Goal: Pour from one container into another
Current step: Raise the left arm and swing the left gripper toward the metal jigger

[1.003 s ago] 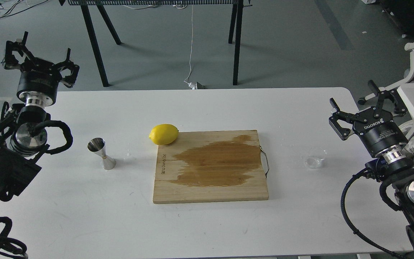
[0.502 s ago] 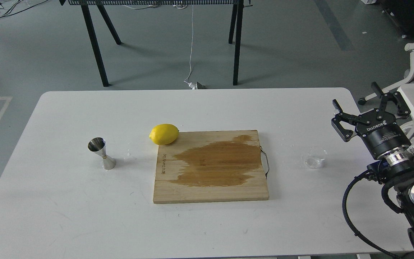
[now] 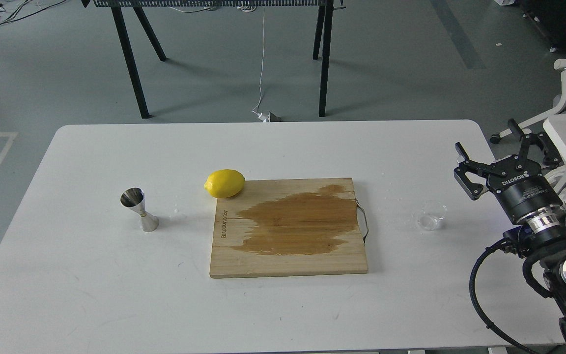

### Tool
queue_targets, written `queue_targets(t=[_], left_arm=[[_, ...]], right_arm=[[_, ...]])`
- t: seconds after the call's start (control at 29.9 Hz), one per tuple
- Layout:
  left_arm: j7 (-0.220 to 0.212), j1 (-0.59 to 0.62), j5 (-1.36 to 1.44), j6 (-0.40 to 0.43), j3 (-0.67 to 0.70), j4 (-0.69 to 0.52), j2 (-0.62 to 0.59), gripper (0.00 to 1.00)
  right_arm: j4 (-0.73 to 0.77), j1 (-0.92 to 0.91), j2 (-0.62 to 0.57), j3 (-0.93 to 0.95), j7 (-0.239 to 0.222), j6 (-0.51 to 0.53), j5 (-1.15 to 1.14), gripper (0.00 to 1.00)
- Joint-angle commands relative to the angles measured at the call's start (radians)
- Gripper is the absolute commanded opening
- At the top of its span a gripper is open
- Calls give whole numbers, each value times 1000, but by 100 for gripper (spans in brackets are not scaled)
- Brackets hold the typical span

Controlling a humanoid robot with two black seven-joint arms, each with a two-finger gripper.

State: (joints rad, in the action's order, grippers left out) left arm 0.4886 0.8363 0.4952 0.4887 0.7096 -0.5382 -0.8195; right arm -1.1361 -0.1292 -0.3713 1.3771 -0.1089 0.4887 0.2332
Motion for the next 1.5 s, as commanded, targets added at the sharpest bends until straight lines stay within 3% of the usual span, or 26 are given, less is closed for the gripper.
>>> queue_targets(t=[0.0,0.2,0.43,0.57,0.7,0.84,0.97,1.1,1.17,1.27,1.47], left_arm=[[0,-2,-1,0,-15,-64,8,99],[0,-13,93,0,-15,-163,13,99],[0,-14,681,0,-18,-339,11,99],[0,-68,825,0,-18,-430,-9,99],[0,-114,830,0,-16,-453,-16,98],[0,-173,716,-177,-1,-447,-3,100],[0,-192,504,-180,-18,-424,-6,100],[0,-195,496,-182,-48,-422,-4,100],[0,-206,513,-250,-73,-422,-1,100],[0,-229,543,-450,-108,-430,-1,100],[0,-243,556,-744,-234,-441,-3,99]], right_arm=[[1,3,0,0,0,0,0,99],[1,11,-4,0,0,0,0,99],[4,14,-6,0,0,0,0,99],[4,16,-6,0,0,0,0,99],[6,19,-6,0,0,0,-2,99],[9,20,-6,0,0,0,-2,99],[9,20,-3,-1,0,0,-2,99],[10,20,-1,-1,0,0,-2,99],[12,20,-3,-1,0,0,-2,99],[12,25,-3,0,0,0,-2,99],[18,33,-3,0,0,0,-2,99]])
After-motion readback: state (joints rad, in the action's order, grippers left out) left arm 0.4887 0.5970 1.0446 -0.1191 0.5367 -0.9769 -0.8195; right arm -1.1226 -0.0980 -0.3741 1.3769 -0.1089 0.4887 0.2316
